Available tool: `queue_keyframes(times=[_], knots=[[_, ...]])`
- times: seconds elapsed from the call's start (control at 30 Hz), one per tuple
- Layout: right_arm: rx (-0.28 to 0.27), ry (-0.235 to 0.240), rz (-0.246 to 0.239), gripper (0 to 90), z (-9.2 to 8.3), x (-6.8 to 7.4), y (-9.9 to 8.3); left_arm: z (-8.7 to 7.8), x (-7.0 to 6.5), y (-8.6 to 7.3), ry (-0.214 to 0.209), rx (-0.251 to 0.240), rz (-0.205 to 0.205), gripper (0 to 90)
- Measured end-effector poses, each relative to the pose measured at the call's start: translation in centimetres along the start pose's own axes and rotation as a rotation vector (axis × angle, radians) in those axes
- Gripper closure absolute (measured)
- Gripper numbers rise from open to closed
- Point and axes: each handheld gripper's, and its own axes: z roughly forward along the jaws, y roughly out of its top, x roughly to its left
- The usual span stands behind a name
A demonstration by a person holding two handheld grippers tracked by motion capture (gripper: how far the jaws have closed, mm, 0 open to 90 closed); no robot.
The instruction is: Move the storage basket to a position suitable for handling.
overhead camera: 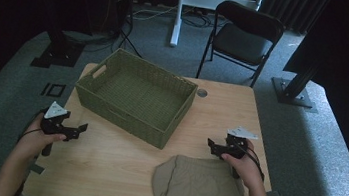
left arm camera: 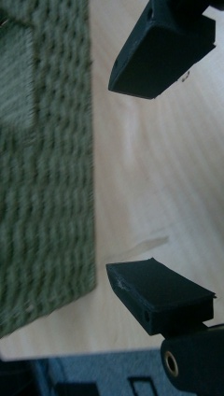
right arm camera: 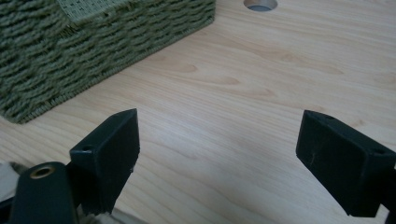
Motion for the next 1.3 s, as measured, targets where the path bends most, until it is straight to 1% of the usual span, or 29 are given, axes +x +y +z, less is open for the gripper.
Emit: queue_keyframes(times=[0.13, 0.23, 0.37, 0.43, 0.53, 0.57, 0.6, 0.63, 0.67, 0.7, 0.77, 0.8, 0.87, 0.93, 0.97, 1.03, 1.13, 1.2, 1.27, 1.3], knots=[[-0.006, 0.015, -0.01, 13.2, 0.3, 0.8, 0.5, 0.1, 0.7, 1.0, 0.024, -0.003, 0.012, 12.8], [-0.015, 0.033, -0.014, 13.3, 0.3, 1.5, 0.9, 0.3, 1.3, 1.9, 0.037, -0.014, 0.0, 12.8], [-0.031, 0.052, -0.027, 13.2, 0.2, 2.5, 1.5, 0.5, 2.1, 3.1, 0.056, -0.022, 0.002, 12.8], [-0.038, 0.06, -0.042, 13.3, 0.2, 3.0, 1.9, 0.6, 2.4, 3.8, 0.06, -0.038, -0.006, 14.4], [-0.05, 0.073, -0.044, 13.3, 0.2, 3.6, 2.4, 0.6, 2.7, 4.7, 0.045, -0.074, -0.025, 15.1], [-0.054, 0.078, -0.042, 13.3, 0.2, 3.7, 2.5, 0.6, 2.9, 5.0, 0.048, -0.085, -0.029, 15.1], [-0.061, 0.083, -0.035, 13.3, 0.2, 3.9, 2.7, 0.6, 3.1, 5.3, 0.057, -0.102, -0.04, 15.1], [-0.072, 0.085, -0.032, 13.3, 0.1, 4.1, 2.9, 0.7, 3.3, 5.5, 0.065, -0.106, -0.045, 15.1], [-0.078, 0.081, -0.035, 13.3, 0.1, 4.2, 3.1, 0.8, 3.6, 5.8, 0.09, -0.109, -0.044, 15.1], [-0.083, 0.079, -0.043, 13.3, 0.0, 4.5, 3.3, 0.9, 3.9, 6.1, 0.105, -0.109, -0.041, 15.1], [-0.091, 0.089, -0.045, 13.3, 0.0, 5.0, 3.7, 1.1, 4.4, 6.5, 0.117, -0.114, -0.047, 15.2], [-0.094, 0.093, -0.049, 13.2, 0.0, 5.2, 4.0, 1.4, 4.7, 6.9, 0.132, -0.115, -0.049, 15.3], [-0.102, 0.1, -0.057, 13.3, 0.0, 5.7, 4.4, 1.8, 5.3, 7.3, 0.158, -0.11, -0.054, 15.3], [-0.111, 0.106, -0.06, 13.2, 0.1, 6.2, 4.9, 2.2, 5.6, 7.7, 0.188, -0.1, -0.04, 15.3], [-0.117, 0.111, -0.062, 13.3, 0.1, 6.5, 5.2, 2.4, 5.8, 7.9, 0.193, -0.092, -0.04, 15.3], [-0.125, 0.122, -0.053, 13.3, 0.4, 7.0, 5.7, 2.9, 6.2, 8.2, 0.203, -0.103, -0.052, 15.3], [-0.136, 0.137, -0.023, 13.3, 1.0, 7.8, 6.2, 3.9, 6.5, 8.6, 0.207, -0.11, -0.058, 16.1], [-0.132, 0.15, -0.008, 13.4, 1.6, 8.4, 6.5, 4.4, 6.6, 8.8, 0.217, -0.115, -0.052, 18.1], [-0.122, 0.153, -0.016, 13.5, 2.2, 9.1, 6.6, 5.1, 6.8, 8.9, 0.239, -0.126, -0.073, 20.1], [-0.118, 0.157, -0.019, 13.5, 2.5, 9.5, 6.7, 5.4, 6.8, 8.9, 0.246, -0.122, -0.074, 21.7]])
